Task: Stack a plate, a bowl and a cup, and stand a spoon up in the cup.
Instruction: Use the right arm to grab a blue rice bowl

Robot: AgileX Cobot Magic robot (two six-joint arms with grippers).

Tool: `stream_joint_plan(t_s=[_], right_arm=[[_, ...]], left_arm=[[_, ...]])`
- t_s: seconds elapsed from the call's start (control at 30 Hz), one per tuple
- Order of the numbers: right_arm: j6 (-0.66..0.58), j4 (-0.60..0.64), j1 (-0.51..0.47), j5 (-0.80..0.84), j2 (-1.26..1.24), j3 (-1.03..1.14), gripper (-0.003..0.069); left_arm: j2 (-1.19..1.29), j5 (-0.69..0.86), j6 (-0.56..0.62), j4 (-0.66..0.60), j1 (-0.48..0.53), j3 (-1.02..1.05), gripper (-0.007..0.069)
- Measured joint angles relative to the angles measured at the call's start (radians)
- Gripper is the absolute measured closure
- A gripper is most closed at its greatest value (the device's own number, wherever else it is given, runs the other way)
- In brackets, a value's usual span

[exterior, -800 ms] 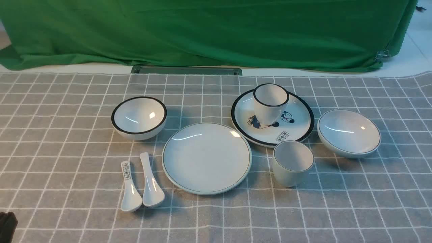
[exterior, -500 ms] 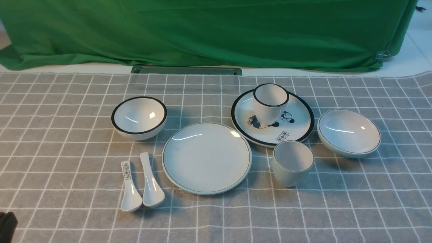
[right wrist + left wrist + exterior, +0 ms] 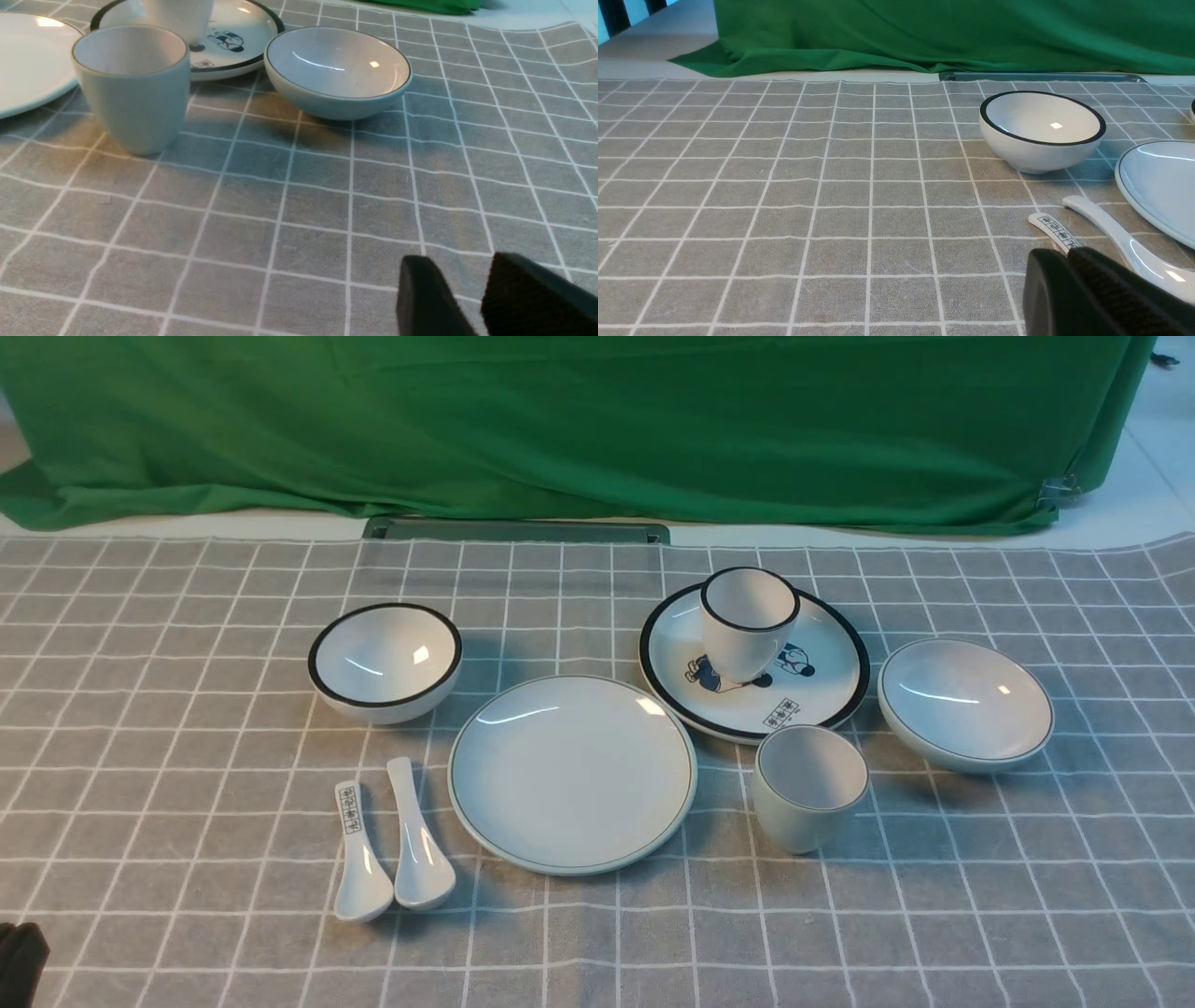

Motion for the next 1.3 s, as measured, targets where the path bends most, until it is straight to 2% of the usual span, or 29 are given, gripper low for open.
stream_joint_plan(t_s=[0.2,0.27,0.33,0.47,0.6,0.67,0.7,0.73,0.87,0.93,0.97,1.0,1.03,1.13,1.2,1.3], right_arm=[[0.000,0.000,0.000,0.000,0.000,0.000,0.0417],[0.000,0.000,0.000,0.000,0.000,0.000,0.0417],[0.000,0.000,0.000,0.000,0.000,0.000,0.0417],[0.000,0.000,0.000,0.000,0.000,0.000,0.0417],[0.000,0.000,0.000,0.000,0.000,0.000,0.0417],[0.000,0.000,0.000,0.000,0.000,0.000,0.0417],[0.000,0.000,0.000,0.000,0.000,0.000,0.0417],[0.000,0.000,0.000,0.000,0.000,0.000,0.0417],[0.000,0.000,0.000,0.000,0.000,0.000,0.0417],[0.000,0.000,0.000,0.000,0.000,0.000,0.0417],[0.000,0.000,0.000,0.000,0.000,0.000,0.0417],[0.000,0.000,0.000,0.000,0.000,0.000,0.0417],[0.000,0.000,0.000,0.000,0.000,0.000,0.0417],[0.000,0.000,0.000,0.000,0.000,0.000,0.0417],[0.000,0.000,0.000,0.000,0.000,0.000,0.0417],[0.000,0.000,0.000,0.000,0.000,0.000,0.0417]], left_arm=[[0.000,-0.008,-0.004,-0.013,0.000,0.000,0.0607],[0.000,-0.051,-0.048,-0.097,0.000,0.000,0.0607],[0.000,-0.133,-0.137,-0.245,0.000,0.000,0.0607],[0.000,-0.258,-0.232,-0.421,0.000,0.000,0.0607],[0.000,-0.306,-0.292,-0.461,0.000,-0.004,0.0607],[0.004,-0.206,-0.313,-0.457,-0.008,-0.058,0.0607],[0.030,-0.112,-0.281,-0.443,-0.024,-0.134,0.0607],[0.036,-0.099,-0.263,-0.441,-0.027,-0.158,0.0607],[0.270,0.242,-0.035,-0.431,-0.101,-0.440,0.0607],[0.419,0.402,0.023,-0.418,-0.119,-0.549,0.0607],[0.434,0.417,0.028,-0.416,-0.118,-0.549,0.0607],[0.572,0.535,0.074,-0.400,-0.121,-0.629,0.0607],[0.646,0.580,0.100,-0.394,-0.122,-0.664,0.0607],[0.782,0.616,0.132,-0.394,-0.142,-0.722,0.0607],[0.944,0.588,0.168,-0.389,-0.193,-0.763,0.0607],[1.034,0.553,0.174,-0.370,-0.239,-0.784,0.0607]])
